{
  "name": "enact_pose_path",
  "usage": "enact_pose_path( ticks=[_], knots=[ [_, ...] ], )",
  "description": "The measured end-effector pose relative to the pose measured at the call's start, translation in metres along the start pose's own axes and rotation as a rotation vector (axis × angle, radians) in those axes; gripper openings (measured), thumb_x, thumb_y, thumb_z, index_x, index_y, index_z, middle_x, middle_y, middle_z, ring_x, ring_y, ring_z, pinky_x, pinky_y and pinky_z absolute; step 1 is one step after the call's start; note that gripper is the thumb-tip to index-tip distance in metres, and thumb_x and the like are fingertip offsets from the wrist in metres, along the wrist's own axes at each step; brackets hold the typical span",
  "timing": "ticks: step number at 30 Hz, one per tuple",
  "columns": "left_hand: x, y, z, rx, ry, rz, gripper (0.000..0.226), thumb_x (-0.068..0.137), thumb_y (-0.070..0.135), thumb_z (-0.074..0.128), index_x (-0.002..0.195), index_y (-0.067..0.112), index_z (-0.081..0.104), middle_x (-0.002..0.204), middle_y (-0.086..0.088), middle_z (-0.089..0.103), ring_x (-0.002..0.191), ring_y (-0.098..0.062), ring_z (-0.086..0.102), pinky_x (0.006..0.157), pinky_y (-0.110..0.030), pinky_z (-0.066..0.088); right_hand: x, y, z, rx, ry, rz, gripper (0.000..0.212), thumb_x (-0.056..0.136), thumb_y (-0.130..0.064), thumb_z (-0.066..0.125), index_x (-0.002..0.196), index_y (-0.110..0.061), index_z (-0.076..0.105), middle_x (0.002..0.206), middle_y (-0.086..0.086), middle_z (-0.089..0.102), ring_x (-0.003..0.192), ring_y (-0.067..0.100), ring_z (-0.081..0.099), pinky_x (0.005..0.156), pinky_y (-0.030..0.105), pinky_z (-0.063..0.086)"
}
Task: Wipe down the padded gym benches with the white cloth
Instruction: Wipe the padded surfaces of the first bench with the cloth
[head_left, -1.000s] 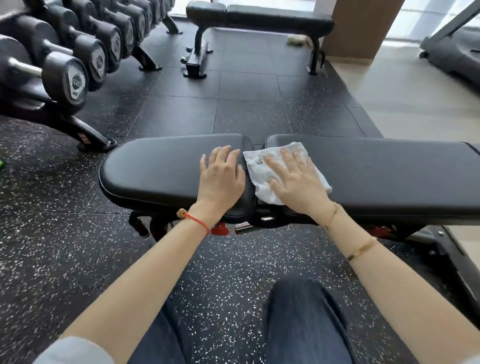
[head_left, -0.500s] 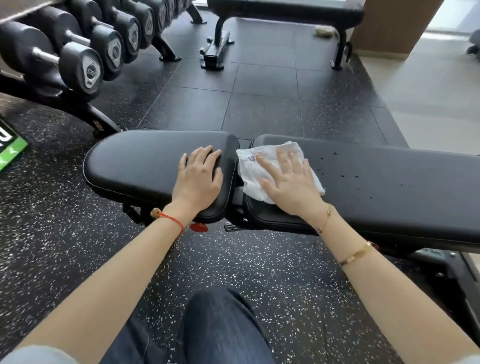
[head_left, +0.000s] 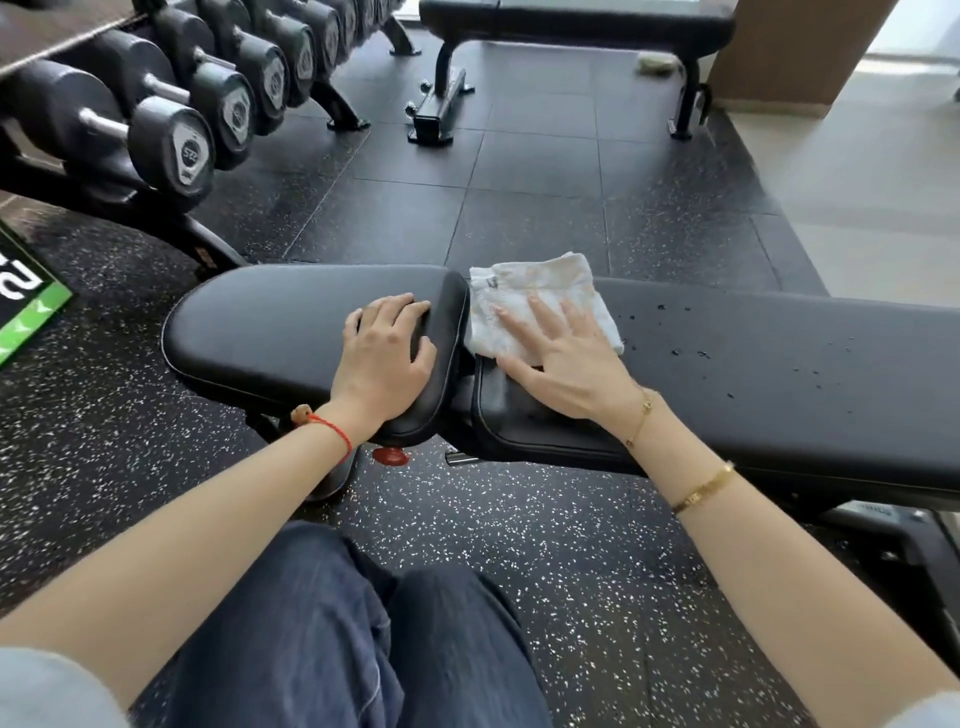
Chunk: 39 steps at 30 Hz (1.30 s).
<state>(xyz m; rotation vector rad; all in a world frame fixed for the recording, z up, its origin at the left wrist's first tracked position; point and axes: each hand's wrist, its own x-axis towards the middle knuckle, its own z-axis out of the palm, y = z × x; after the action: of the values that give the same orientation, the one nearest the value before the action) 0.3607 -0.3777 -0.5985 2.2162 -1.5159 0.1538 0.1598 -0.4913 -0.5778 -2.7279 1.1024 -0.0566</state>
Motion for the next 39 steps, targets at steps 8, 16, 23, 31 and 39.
enact_pose_path(
  ticks=[8, 16, 23, 31, 39],
  knots=[
    [0.001, -0.001, -0.001, -0.021, 0.010, -0.010, 0.044, 0.092, 0.028, 0.051, 0.135, 0.020, 0.054, 0.143, -0.001, 0.051, 0.136, -0.019, 0.040, 0.117, -0.044, 0.023, 0.056, -0.001, -0.006, -0.105, -0.022, 0.090, 0.062, 0.097, -0.065, 0.024, 0.154, -0.047, 0.011, 0.167, -0.002, -0.001, 0.152, 0.036, -0.006, 0.118, 0.061, -0.008],
    [0.000, -0.005, 0.000, -0.035, 0.001, -0.003, 0.045, 0.093, 0.029, 0.050, 0.137, 0.021, 0.052, 0.146, 0.000, 0.049, 0.138, -0.018, 0.038, 0.119, -0.043, 0.020, 0.028, -0.003, 0.001, -0.022, 0.070, 0.039, 0.056, 0.101, -0.049, 0.030, 0.154, -0.049, 0.013, 0.166, -0.004, 0.009, 0.151, 0.031, 0.008, 0.121, 0.045, 0.005],
    [-0.002, -0.002, -0.001, -0.027, -0.008, -0.013, 0.045, 0.095, 0.030, 0.048, 0.139, 0.021, 0.050, 0.147, -0.001, 0.047, 0.140, -0.019, 0.036, 0.120, -0.044, 0.018, 0.037, 0.003, -0.011, -0.135, 0.048, 0.014, 0.064, 0.095, -0.061, 0.034, 0.154, -0.044, 0.018, 0.165, 0.003, 0.016, 0.147, 0.035, 0.017, 0.117, 0.050, 0.014],
    [0.000, -0.003, -0.001, -0.034, -0.001, -0.010, 0.044, 0.094, 0.030, 0.050, 0.137, 0.022, 0.052, 0.146, 0.000, 0.048, 0.138, -0.019, 0.038, 0.118, -0.042, 0.020, 0.048, -0.004, 0.001, -0.090, -0.008, 0.048, 0.058, 0.098, -0.059, 0.023, 0.154, -0.050, 0.009, 0.167, -0.001, 0.004, 0.153, 0.031, -0.006, 0.119, 0.059, -0.005],
    [0.000, -0.004, 0.000, -0.029, -0.014, -0.006, 0.045, 0.095, 0.029, 0.050, 0.139, 0.020, 0.051, 0.147, -0.002, 0.047, 0.140, -0.020, 0.037, 0.119, -0.044, 0.020, -0.006, 0.021, 0.004, -0.050, 0.042, 0.015, 0.052, 0.103, -0.051, 0.018, 0.153, -0.051, 0.006, 0.167, -0.007, 0.001, 0.153, 0.025, -0.005, 0.121, 0.053, -0.007]
  ],
)
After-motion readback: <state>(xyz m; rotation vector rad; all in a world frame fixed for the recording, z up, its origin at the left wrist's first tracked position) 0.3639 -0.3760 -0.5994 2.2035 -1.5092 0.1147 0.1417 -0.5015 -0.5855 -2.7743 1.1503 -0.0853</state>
